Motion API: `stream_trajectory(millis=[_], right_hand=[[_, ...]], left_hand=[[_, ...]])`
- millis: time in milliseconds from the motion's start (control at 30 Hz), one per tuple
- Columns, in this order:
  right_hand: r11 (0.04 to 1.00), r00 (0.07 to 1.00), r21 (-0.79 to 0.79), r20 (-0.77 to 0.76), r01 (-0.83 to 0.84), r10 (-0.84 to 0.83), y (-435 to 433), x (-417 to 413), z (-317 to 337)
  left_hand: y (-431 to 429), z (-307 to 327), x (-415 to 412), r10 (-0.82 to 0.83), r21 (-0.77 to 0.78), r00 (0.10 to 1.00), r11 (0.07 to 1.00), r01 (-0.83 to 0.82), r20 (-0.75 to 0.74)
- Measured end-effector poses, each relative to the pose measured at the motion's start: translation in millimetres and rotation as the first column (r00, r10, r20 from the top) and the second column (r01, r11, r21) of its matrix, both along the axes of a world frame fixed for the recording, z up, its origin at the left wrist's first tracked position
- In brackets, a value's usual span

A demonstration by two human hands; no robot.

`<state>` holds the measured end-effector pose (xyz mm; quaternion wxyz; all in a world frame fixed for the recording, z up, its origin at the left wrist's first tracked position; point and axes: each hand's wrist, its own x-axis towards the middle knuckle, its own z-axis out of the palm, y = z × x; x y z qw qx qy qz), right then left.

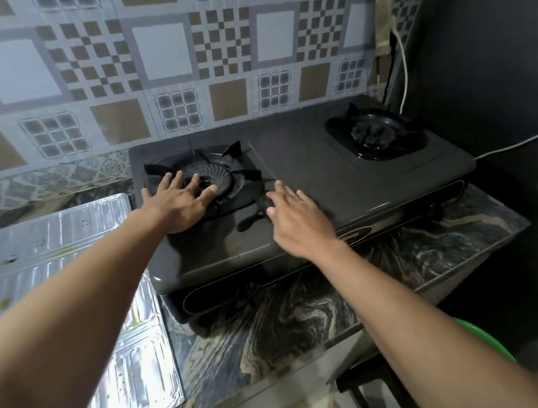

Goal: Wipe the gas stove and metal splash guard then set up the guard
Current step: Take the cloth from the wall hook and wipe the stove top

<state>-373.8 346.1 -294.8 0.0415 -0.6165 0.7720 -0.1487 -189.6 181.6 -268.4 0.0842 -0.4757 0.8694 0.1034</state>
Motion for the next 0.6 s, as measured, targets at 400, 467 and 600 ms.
stream_trajectory(millis=[400,467,600], right_hand=[[0.923,0.949,-0.226,-0.132,-0.310,0.286,8.9,124.9,-16.9],[0.906,0.935,-0.235,-0.140,-0.352,0.326,11.0,117.5,-18.8],[0.900,0.924,-0.218,-0.150,-0.377,0.351,10.2,109.0,-20.9]], left_hand=[[-4.8,-3.3,-0.8,-0.003,0.049,1.000,0.999,0.001,0.025],[-2.7,-3.7,-2.3,0.014,0.044,1.000,0.999,-0.014,0.015],[-4.0,-3.5,-2.8,-0.027,0.021,0.999,0.999,0.027,-0.043]])
